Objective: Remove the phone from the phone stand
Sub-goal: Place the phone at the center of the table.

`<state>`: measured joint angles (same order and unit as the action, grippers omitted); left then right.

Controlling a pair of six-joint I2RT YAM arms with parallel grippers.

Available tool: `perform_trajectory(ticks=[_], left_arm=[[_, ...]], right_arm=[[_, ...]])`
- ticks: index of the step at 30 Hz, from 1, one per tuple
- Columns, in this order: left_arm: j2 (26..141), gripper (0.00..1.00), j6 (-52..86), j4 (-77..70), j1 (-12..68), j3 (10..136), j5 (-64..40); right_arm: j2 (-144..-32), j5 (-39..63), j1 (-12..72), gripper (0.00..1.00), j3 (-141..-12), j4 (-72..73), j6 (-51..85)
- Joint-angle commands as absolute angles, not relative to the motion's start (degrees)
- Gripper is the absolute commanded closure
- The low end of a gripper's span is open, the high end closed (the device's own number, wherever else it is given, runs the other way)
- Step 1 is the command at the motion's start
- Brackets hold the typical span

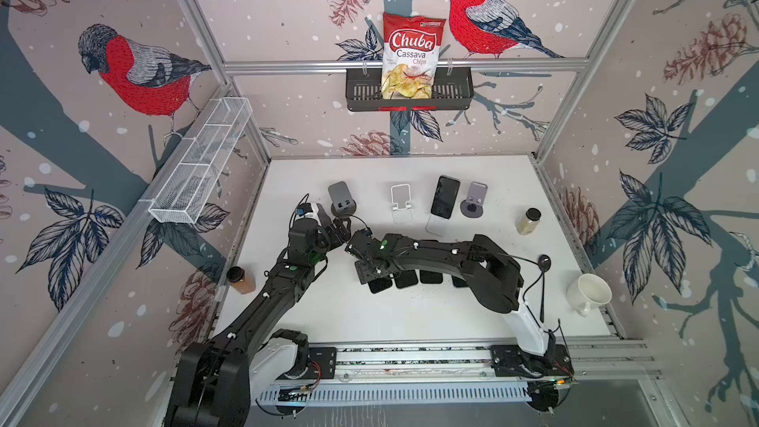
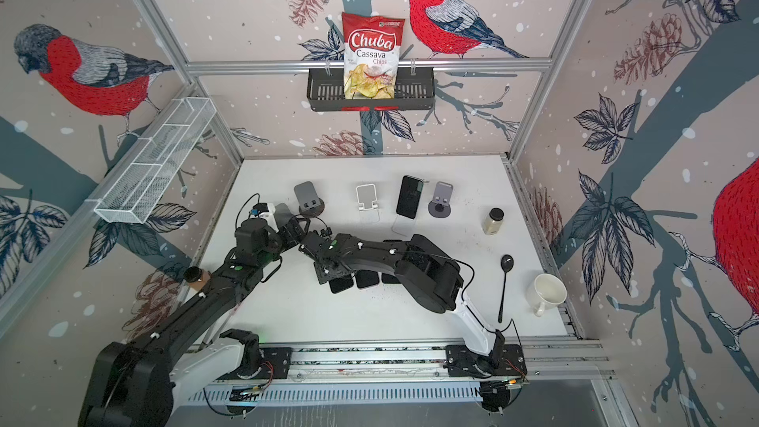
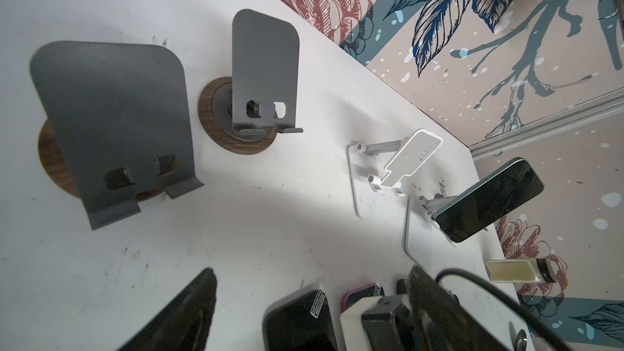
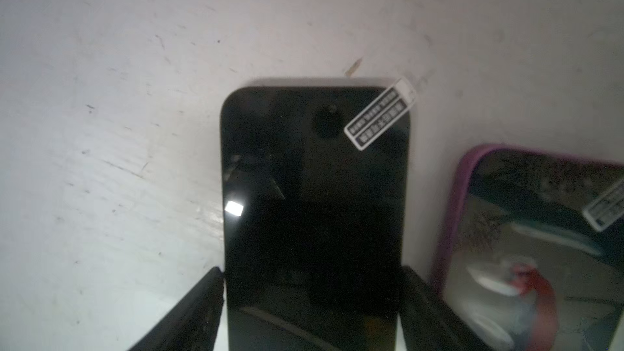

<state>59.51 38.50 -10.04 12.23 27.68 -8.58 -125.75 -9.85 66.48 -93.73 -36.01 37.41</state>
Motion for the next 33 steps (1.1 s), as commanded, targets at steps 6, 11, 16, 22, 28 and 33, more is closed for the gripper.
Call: perform_trajectory(ticks=[6, 11, 16, 22, 28, 33], left_arm=[[59.3, 0.12, 37.3, -11.5, 12.1, 27.8, -8.7], [59.3, 0.12, 36.9, -10.7, 12.1, 28.3, -8.6], [59.2, 0.12, 36.2, -9.3, 12.2, 29.4, -8.3], [59.2, 0.13, 35.5, -8.1, 12.1, 30.6, -7.3], [59.8, 0.13, 35.0, -6.7, 12.1, 31.9, -6.6], [60.3, 0.13, 35.2, -6.9, 12.2, 32.6, -7.2]], right_arm=[[-125.8, -7.6, 66.4, 0.16, -92.8, -38.8, 37.2], [-123.6, -9.0, 66.3, 0.15, -92.9, -38.1, 36.3], [-118.4, -12.1, 65.9, 0.12, -90.5, -35.2, 34.3], [-112.0, -13.4, 63.4, 0.11, -88.0, -32.6, 32.5], [-105.9, -13.6, 58.4, 0.09, -84.5, -29.7, 29.9], [-103.7, -13.9, 53.8, 0.07, -83.6, -27.9, 26.9]])
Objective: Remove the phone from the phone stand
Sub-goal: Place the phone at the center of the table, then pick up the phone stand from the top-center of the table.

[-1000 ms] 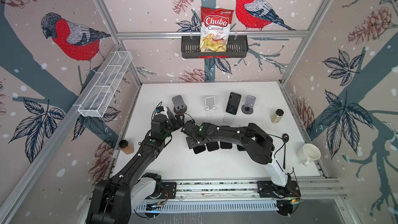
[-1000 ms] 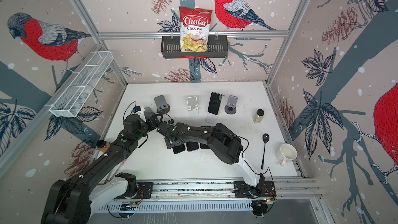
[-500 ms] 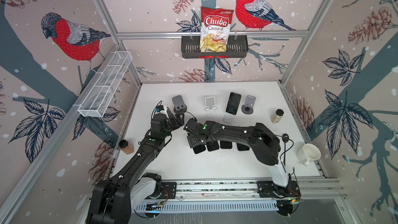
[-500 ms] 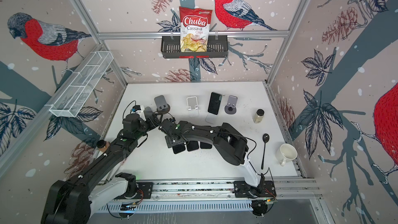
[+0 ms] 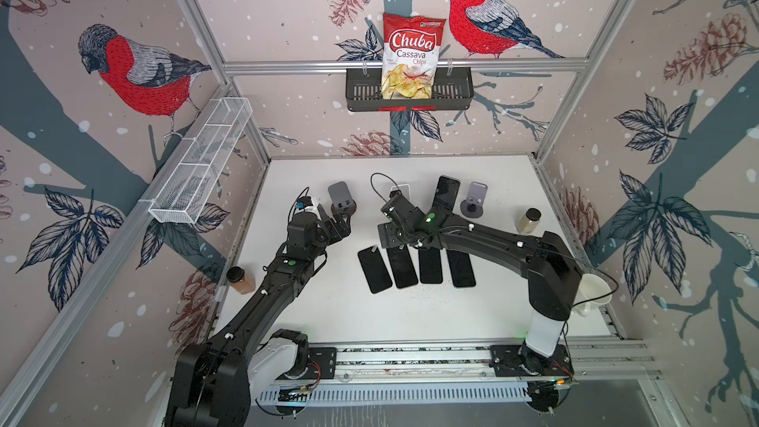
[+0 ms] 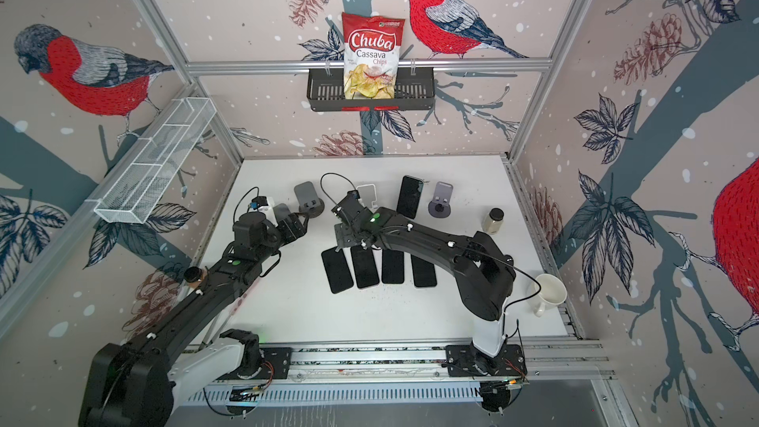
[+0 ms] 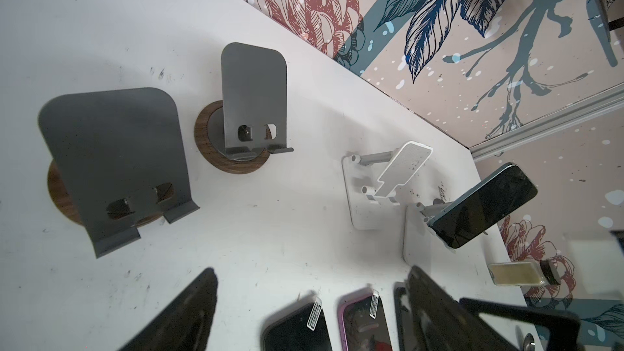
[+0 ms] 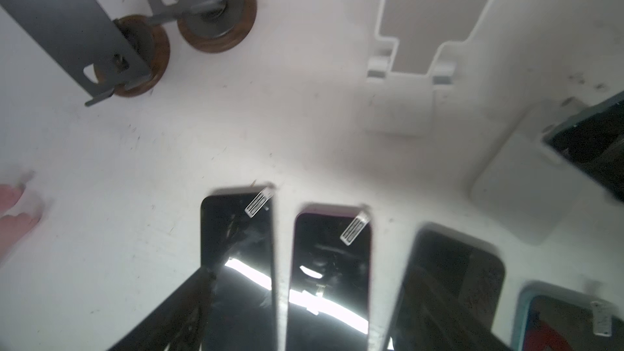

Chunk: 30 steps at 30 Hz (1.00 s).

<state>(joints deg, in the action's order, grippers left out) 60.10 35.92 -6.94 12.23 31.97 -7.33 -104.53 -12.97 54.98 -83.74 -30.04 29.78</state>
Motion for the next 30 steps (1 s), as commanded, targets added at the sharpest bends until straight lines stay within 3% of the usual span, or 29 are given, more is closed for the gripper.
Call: perform_trajectory(ticks=[1, 15, 30], left_arm=[[60.4, 0.13, 35.3, -6.9, 12.2, 32.6, -7.2], [63.4, 0.13, 33.7, -10.3, 14.8, 33.7, -10.2], [64.2, 0.13, 32.9, -15.0, 18.1, 33.4, -9.4]], right_arm=[[-103.5, -14.0, 53.0, 0.05, -83.5, -27.4, 26.1], [-105.8, -11.7, 46.1, 0.00, -85.4, -22.1, 19.9], [-117.5, -13.7, 43.2, 0.01, -95.0, -17.9, 16.1]])
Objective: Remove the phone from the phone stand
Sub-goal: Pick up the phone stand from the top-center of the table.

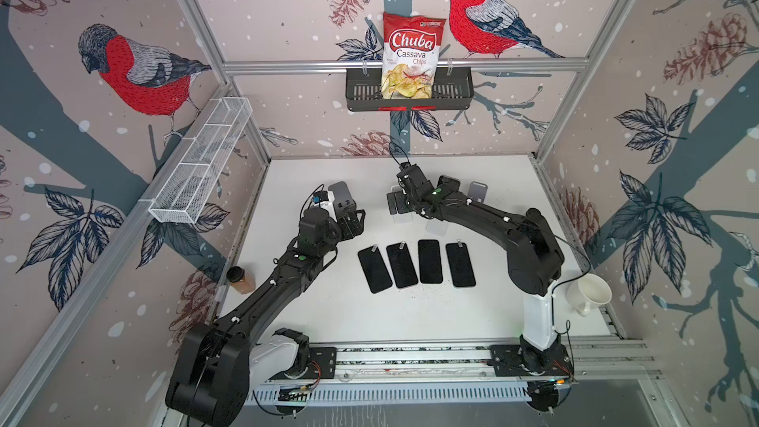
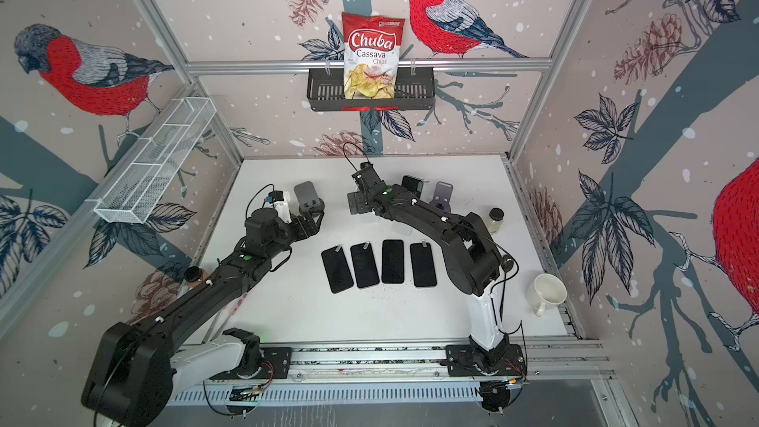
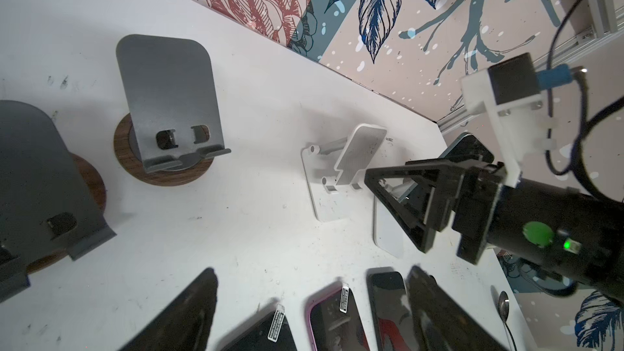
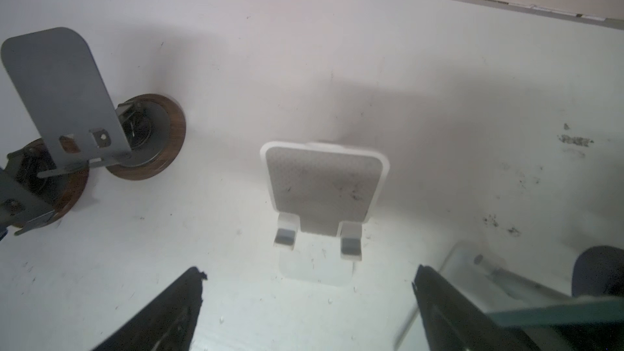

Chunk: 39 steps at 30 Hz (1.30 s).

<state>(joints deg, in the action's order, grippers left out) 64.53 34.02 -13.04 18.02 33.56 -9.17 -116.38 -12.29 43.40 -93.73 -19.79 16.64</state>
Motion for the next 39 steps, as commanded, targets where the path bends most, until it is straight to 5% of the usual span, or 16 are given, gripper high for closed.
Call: perform_trajectory(ticks=[1, 21, 39], left_arm=[[64.2, 0.13, 32.8, -14.9, 18.1, 33.4, -9.3], [65.7, 0.14, 33.1, -17.1, 18.0, 32.8, -9.8], [65.7, 0.14, 32.0, -16.7, 18.1, 32.8, -8.8]], right_arm=[[-118.2, -13.9, 43.0, 0.01, -95.5, -17.9, 16.1], [-126.2, -16.6, 41.6, 0.00, -102.0, -17.1, 16.0], [-128.6, -18.6, 43.0, 0.38, -105.4, -16.9, 15.6]])
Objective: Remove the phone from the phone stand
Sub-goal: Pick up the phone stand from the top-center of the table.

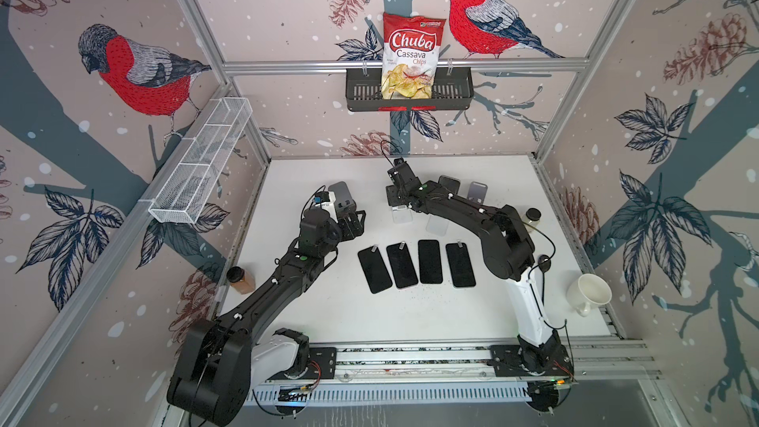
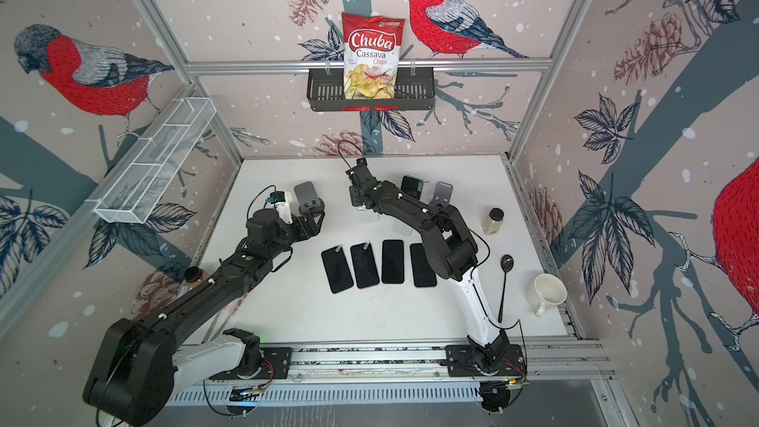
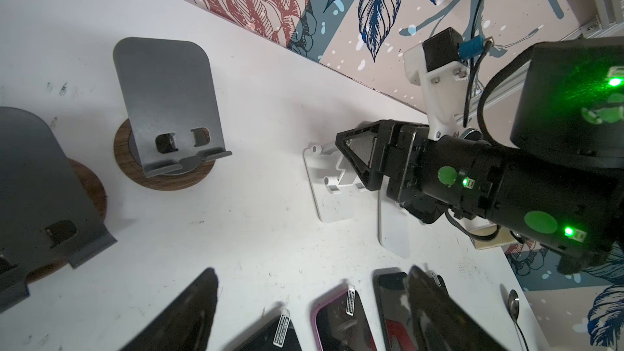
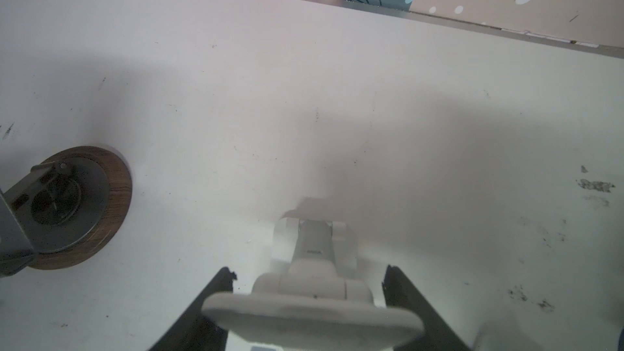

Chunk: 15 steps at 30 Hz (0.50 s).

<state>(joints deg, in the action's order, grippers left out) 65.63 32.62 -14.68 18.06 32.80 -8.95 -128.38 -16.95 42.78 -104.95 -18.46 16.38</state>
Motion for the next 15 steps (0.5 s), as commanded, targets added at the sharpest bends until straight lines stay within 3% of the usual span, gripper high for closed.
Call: perform_trajectory(ticks=[1, 15], left_arm=[[65.7, 0.14, 31.9, -16.7, 18.0, 32.8, -8.8], [65.7, 0.14, 31.7, -17.0, 18.1, 32.4, -8.7]], right_arm=[[-128.6, -18.7, 43.0, 0.38, -105.5, -16.7, 15.4], [-130.9, -16.5, 44.3, 0.44, -110.9, -14.5, 11.7]])
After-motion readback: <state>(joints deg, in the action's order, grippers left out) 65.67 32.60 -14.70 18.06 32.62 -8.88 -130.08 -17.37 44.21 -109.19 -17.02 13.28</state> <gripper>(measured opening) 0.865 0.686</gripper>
